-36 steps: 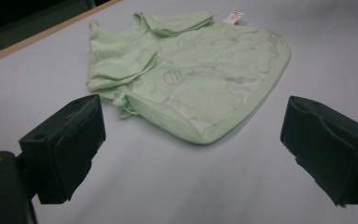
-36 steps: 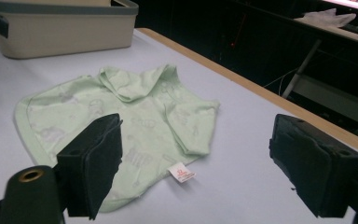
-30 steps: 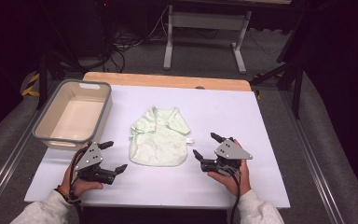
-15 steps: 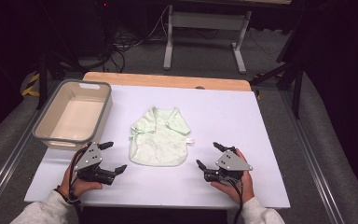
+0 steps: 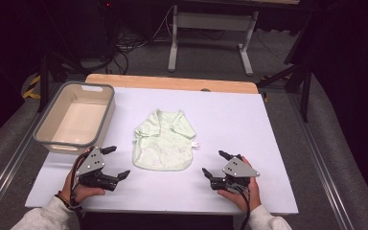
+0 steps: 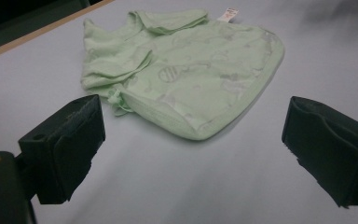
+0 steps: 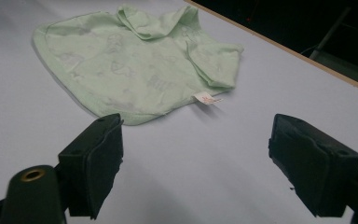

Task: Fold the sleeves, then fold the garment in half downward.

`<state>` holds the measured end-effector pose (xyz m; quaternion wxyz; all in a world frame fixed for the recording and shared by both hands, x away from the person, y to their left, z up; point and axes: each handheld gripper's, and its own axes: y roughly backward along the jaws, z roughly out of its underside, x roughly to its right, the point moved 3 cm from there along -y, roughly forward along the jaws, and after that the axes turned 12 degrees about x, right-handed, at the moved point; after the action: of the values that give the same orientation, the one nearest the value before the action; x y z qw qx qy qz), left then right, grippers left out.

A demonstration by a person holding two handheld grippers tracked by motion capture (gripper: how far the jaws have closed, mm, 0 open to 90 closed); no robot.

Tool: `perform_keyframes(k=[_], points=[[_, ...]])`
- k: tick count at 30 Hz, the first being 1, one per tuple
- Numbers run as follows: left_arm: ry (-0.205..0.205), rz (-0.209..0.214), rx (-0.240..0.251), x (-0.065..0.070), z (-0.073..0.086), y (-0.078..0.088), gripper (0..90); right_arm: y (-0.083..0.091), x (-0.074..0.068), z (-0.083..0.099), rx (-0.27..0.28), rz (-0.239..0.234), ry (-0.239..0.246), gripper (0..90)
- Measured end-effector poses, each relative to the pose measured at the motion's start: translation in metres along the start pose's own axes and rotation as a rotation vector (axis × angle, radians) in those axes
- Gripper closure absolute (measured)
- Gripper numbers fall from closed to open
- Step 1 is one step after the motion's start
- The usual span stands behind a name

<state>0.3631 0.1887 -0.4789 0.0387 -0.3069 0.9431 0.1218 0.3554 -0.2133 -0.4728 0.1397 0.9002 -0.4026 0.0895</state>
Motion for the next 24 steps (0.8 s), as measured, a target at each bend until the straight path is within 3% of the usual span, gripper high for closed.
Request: perform_keyframes(k=[14, 19, 24], points=[[-0.004, 0.003, -0.006, 0.000, 0.001, 0.000, 7.3, -0.001, -0.001, -0.001, 0.000, -0.002, 0.024, 19.5], [-0.005, 0.003, -0.024, -0.001, 0.000, -0.008, 7.8, 0.001, 0.001, -0.001, -0.002, 0.005, 0.024, 19.8], [-0.021, -0.008, -0.042, -0.005, -0.010, -0.035, 9.0, -0.002, 0.006, -0.001, -0.004, 0.016, 0.001, 20.2]])
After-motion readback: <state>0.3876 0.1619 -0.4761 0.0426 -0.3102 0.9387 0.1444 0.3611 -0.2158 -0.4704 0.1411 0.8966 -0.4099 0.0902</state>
